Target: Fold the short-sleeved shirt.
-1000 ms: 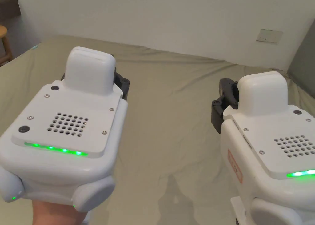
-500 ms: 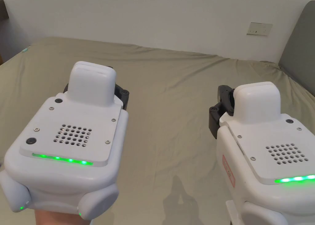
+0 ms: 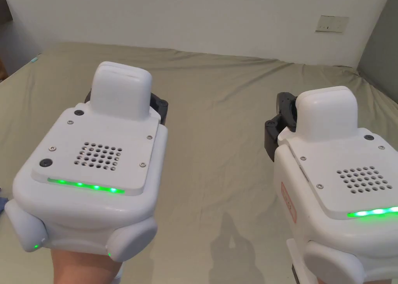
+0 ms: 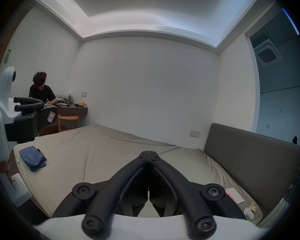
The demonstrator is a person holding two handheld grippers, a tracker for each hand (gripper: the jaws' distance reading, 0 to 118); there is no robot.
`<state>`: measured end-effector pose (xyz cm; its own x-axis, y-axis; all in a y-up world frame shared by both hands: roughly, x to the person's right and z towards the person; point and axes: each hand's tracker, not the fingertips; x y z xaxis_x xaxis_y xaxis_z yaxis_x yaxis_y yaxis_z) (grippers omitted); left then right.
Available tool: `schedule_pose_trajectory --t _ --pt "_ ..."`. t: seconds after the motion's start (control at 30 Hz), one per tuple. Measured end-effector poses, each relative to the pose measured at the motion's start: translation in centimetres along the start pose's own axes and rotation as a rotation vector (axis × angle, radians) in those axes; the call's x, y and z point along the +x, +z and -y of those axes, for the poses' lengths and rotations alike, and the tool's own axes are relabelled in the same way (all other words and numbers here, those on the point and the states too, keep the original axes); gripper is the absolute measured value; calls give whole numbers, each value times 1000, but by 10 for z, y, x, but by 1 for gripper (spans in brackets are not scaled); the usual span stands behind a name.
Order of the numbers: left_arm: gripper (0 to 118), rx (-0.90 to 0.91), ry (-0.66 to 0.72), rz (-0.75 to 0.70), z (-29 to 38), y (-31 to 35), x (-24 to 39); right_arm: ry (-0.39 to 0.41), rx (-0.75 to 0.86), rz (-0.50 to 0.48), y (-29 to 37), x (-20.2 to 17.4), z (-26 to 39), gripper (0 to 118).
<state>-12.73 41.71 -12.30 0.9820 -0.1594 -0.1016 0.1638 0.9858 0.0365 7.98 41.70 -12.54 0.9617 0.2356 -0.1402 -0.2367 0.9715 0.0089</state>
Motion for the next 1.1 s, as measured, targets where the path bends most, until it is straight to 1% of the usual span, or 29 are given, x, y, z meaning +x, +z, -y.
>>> schedule_pose_trajectory --t 0.37,0.87,1.0,1.1 --pt "0 1 11 1 -2 1 2 19 17 -11 1 -3 -2 1" --pt "0 -15 7 1 4 -4 3 14 -1 -14 -6 -4 4 1" --pt "0 -12 2 2 5 -5 5 29 -6 0 -9 -6 6 1" --pt "0 -17 0 4 7 -6 5 18 -9 -5 -10 -5 7 1"
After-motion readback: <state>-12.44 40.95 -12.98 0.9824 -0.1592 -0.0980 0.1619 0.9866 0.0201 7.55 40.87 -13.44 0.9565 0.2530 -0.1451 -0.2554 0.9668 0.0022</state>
